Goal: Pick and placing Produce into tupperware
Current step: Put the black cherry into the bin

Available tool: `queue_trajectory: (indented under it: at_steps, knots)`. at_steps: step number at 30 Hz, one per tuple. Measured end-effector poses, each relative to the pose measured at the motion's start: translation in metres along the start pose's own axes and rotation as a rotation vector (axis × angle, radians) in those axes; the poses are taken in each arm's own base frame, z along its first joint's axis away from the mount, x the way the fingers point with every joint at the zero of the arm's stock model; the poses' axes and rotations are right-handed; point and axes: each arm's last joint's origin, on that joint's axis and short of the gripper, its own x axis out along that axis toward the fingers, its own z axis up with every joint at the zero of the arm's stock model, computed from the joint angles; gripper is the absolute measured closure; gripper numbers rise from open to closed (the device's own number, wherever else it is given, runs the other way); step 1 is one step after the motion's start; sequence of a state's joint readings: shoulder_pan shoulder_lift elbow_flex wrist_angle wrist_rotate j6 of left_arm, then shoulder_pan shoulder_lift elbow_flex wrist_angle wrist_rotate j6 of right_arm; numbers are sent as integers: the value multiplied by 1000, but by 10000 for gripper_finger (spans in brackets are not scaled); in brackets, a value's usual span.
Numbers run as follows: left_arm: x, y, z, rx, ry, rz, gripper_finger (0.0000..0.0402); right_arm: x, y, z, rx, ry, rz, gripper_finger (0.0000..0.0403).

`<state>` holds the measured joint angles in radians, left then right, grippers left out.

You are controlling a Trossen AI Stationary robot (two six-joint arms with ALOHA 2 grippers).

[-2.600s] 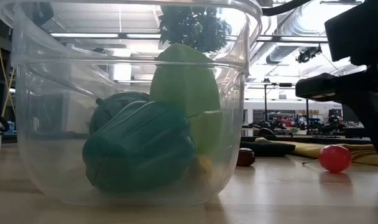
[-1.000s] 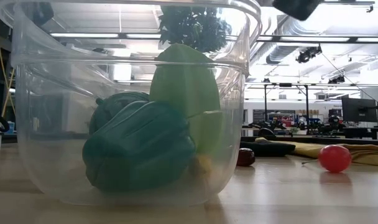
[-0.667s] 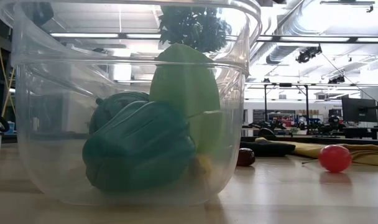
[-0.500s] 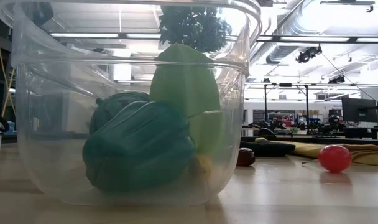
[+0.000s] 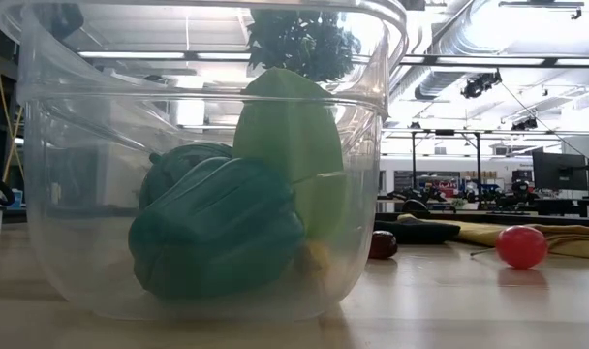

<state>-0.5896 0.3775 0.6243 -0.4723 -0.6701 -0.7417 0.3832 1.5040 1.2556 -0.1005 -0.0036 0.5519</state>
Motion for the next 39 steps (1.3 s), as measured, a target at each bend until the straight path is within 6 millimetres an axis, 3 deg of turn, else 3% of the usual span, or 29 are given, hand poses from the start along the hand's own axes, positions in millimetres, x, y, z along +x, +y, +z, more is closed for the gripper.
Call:
queue_trajectory:
  at_steps: [10, 21, 30, 39]
  knots:
    - [0, 0, 0, 9, 2, 0, 401, 0, -8, 7, 72, -60, -63, 304]
    - [0, 0, 0, 9, 6, -4, 401, 8, -20, 25, 160, -262, -98, 304]
    - [0, 0, 0, 39, 5, -3, 401, 33, -29, 14, 254, -284, -126, 304]
    - [0, 0, 0, 39, 6, -4, 401, 35, -33, 12, 302, -299, -188, 304]
